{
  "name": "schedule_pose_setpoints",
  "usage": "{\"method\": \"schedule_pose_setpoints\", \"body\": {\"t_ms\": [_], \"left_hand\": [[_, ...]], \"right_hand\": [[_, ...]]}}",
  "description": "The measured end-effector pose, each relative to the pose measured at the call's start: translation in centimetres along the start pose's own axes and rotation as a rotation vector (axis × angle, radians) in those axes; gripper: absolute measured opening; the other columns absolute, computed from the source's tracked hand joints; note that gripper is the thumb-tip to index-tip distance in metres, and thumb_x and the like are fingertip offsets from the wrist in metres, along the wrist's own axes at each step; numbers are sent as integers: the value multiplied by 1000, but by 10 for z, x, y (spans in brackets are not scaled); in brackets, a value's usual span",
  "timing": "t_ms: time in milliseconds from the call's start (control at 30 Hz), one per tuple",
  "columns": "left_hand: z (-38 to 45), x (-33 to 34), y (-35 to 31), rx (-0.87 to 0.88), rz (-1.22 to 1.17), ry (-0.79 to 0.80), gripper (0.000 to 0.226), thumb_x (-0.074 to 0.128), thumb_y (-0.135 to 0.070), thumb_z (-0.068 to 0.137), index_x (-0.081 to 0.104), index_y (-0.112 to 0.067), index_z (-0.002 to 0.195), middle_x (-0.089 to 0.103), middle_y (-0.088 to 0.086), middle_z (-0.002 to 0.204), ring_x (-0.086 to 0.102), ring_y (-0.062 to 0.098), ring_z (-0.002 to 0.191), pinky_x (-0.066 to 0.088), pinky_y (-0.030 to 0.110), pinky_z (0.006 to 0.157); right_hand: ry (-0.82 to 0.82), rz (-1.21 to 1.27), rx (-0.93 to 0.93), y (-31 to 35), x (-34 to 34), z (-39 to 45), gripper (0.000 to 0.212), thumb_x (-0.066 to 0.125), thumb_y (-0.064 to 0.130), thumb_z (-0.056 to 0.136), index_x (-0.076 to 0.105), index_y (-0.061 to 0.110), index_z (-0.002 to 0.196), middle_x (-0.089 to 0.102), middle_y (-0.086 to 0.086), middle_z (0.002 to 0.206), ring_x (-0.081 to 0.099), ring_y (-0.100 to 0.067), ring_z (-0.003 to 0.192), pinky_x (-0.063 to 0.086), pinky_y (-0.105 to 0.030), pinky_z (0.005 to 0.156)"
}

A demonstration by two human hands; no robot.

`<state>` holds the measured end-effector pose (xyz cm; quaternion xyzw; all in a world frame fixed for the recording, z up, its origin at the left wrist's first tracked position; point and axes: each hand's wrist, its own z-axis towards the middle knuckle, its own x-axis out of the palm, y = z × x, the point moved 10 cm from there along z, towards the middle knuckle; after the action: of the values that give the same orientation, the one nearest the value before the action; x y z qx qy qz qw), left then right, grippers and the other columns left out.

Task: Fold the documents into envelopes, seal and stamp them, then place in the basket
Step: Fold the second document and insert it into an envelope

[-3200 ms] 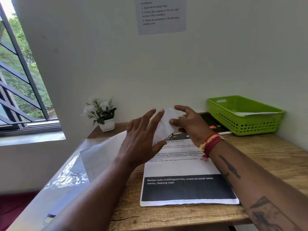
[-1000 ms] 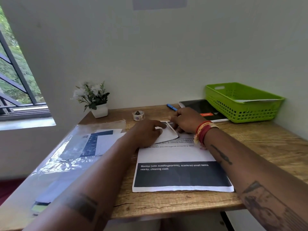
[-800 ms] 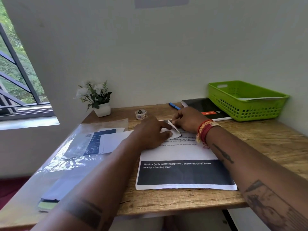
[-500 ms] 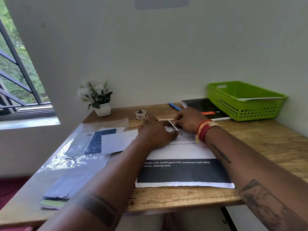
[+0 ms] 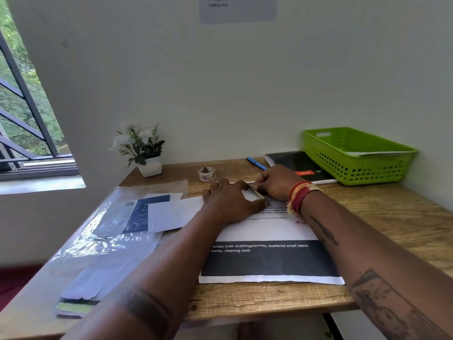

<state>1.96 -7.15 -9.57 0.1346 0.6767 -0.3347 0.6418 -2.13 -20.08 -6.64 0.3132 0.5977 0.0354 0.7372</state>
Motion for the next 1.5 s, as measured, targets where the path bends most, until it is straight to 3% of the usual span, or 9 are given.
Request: {"method": "schedule_pose_setpoints", "body": {"t_ms": [200, 333, 467, 567, 667, 767, 1033, 1233, 1500], "left_hand": [[2, 4, 1, 39, -44, 14, 88, 46, -88, 78, 41, -34, 148, 35, 7, 158, 28, 35, 146, 21, 54, 115], [9, 2, 4, 51, -78, -52, 73, 38, -76, 91, 42, -29, 147, 39, 6, 156, 36, 33, 143, 28, 54, 115], [13, 3, 4, 109, -110, -58, 45, 35, -60, 98, 46, -50, 141, 47, 2, 149, 41, 30, 141, 33, 55, 113], [14, 4, 4, 107, -49, -67, 40, 37, -47, 102, 52, -46, 139, 51, 3, 139, 47, 32, 132, 39, 50, 108], [11, 3, 1, 92, -24, -83, 43, 40, -44, 101, 52, -41, 142, 48, 3, 146, 45, 32, 135, 37, 47, 111], [11, 5, 1, 101, -20, -67, 46, 39, -42, 100, 50, -39, 144, 47, 4, 149, 44, 31, 137, 37, 49, 112], [14, -6, -7, 53, 42, -55, 36, 47, -56, 97, 56, -38, 126, 47, 9, 141, 45, 35, 131, 38, 57, 107], [26, -13, -4, 52, -30, -77, 29, 61, -63, 87, 62, -41, 105, 50, 5, 141, 52, 29, 126, 43, 55, 103], [32, -22, -2, -6, -55, -219, 12, 64, -46, 94, 62, -35, 98, 51, 7, 132, 48, 32, 125, 39, 47, 99]], "right_hand": [[-10, -4, 13, 0, 5, 1, 16, 69, 22, 93, 78, 14, 103, 72, 4, 104, 63, -11, 102, 43, -24, 93], [-28, -141, 53, 0, 9, 6, 32, 60, 28, 94, 68, 12, 121, 66, -12, 123, 62, -31, 114, 50, -44, 99], [61, -257, 25, 3, 15, 11, 30, 56, 29, 97, 64, 7, 116, 73, -7, 106, 63, -20, 115, 25, -35, 120], [96, -300, 28, 3, 14, 12, 61, 61, 46, 95, 55, -2, 133, 72, -6, 106, 63, -20, 106, 38, -30, 108], [174, -392, 32, -1, 12, 7, 55, 62, 59, 91, 68, 9, 114, 65, -5, 98, 60, -20, 92, 45, -30, 83], [249, -444, 24, -8, 11, 1, 56, 62, 67, 86, 70, 12, 95, 66, -5, 95, 61, -21, 88, 47, -31, 79], [333, -319, 31, -9, 9, -15, 58, 70, 57, 85, 72, 4, 107, 65, -7, 85, 56, -20, 73, 44, -27, 64], [345, -287, -3, -9, 10, -18, 58, 70, 56, 86, 71, 3, 111, 66, -8, 88, 57, -20, 77, 45, -30, 71], [394, -309, -5, -7, 12, -16, 61, 68, 57, 87, 69, 1, 113, 64, -8, 87, 55, -18, 70, 43, -25, 60]]}}
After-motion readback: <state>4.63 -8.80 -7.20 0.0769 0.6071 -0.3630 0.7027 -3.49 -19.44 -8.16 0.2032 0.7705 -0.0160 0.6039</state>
